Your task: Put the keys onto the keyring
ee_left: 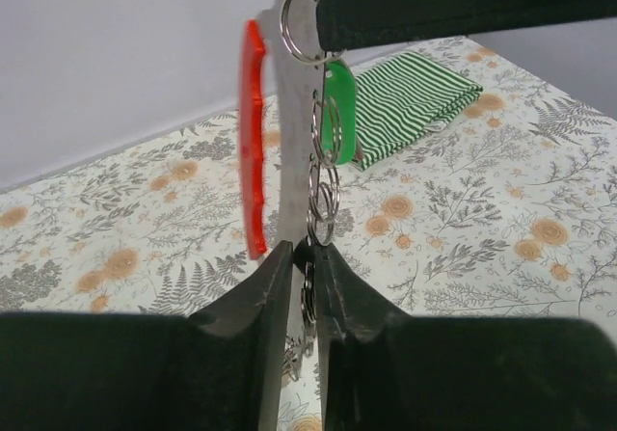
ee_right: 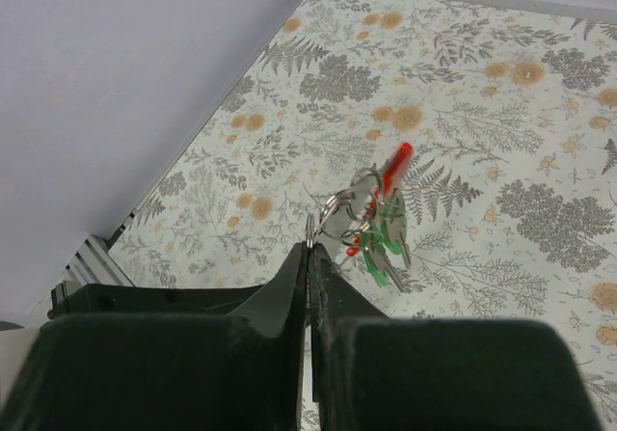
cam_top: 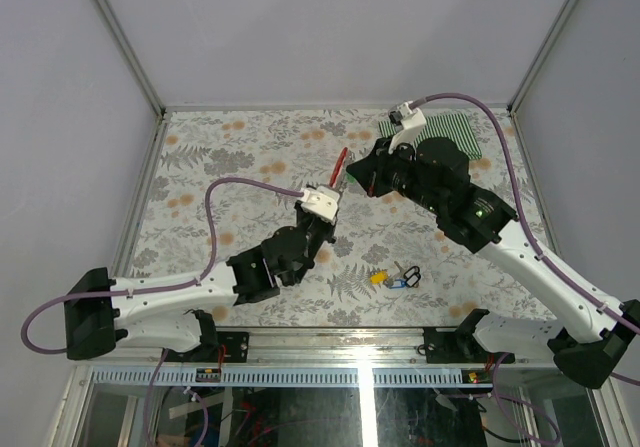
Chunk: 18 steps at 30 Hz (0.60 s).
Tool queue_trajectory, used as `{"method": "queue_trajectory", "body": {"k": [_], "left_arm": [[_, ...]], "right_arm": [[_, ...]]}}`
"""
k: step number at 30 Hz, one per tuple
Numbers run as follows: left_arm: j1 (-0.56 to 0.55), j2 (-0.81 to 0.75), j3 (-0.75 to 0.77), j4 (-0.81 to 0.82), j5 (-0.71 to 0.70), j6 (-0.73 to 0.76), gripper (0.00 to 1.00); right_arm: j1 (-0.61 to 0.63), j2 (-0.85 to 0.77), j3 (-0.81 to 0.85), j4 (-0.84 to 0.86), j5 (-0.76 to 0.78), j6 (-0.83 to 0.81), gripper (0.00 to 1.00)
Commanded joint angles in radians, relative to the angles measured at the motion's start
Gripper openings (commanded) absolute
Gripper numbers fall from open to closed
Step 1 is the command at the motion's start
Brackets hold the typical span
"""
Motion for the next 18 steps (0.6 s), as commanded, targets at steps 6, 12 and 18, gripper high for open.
{"method": "queue_trajectory", "body": {"k": [6,12,18], "left_arm": [[-0.006,-0.073,0.033,-0.002,0.051,0.007,0.01],[-0.005,-0.109,0.047,-0.074,0.125,-0.04,0.0],[-0.006,-0.17,0.063,-0.128,0.199,-0.087,0.1]], "right_arm": [[0.006,-0.073,-0.047,0.123,-0.1,-0.166,0.0],[0.005,-0.151,-0.212,0.336,-0.142,-0.283,0.0],[0.006,-0.199,-0.296,0.476,-0.201,-0.342,0.0]]}}
